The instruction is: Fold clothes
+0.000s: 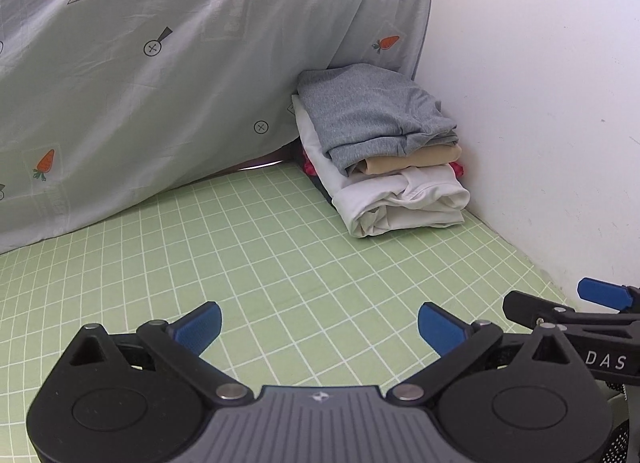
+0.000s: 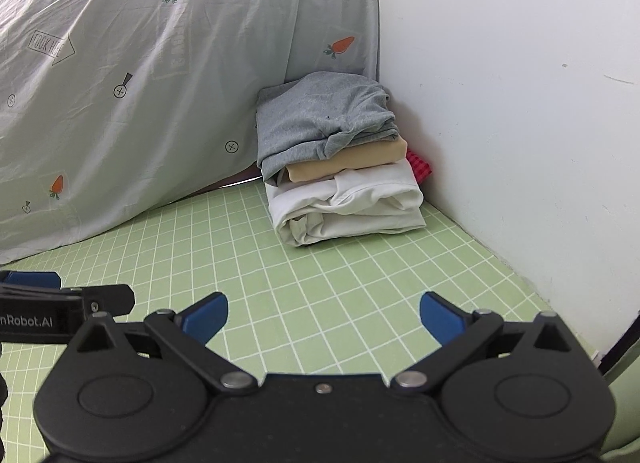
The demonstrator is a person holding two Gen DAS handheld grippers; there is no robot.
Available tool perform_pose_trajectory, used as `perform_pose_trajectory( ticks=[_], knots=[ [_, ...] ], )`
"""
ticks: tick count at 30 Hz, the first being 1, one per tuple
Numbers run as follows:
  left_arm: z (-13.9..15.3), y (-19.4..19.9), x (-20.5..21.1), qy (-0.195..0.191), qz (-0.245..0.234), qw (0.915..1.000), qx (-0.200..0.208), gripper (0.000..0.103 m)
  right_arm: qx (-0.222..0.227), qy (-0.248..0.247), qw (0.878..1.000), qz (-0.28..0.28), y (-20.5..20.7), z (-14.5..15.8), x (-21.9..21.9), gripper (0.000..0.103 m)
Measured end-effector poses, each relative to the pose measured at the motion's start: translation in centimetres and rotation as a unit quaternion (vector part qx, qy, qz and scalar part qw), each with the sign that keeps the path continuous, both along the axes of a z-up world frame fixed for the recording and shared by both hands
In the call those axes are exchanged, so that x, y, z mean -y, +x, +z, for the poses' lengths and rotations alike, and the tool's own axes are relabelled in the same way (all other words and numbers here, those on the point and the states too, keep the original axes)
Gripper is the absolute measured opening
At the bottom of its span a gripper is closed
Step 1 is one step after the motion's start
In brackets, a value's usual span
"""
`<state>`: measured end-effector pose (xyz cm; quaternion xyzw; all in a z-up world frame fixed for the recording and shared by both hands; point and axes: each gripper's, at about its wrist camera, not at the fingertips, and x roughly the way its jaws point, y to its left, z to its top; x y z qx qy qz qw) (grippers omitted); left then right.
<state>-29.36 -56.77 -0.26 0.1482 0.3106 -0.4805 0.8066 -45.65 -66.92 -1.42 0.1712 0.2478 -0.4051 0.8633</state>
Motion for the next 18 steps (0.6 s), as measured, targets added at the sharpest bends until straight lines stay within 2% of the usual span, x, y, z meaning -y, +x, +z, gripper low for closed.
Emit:
perform_pose_trajectory(
  ticks=[11,18],
  knots=[
    [0.6,-0.5,-1.2,-0.007,-0.017,0.9996,0.019,0.103,-0.004,-0.003,1.0,-0.016,-0.2,0.3,-1.4,0.103],
    [0.6,-0.7,-1.3,-0.009,-0.022,0.9996,0.018,0.103,-0.007,-0.003,1.0,-0.021,-0.4,0.3,-1.7,0.103]
  ],
)
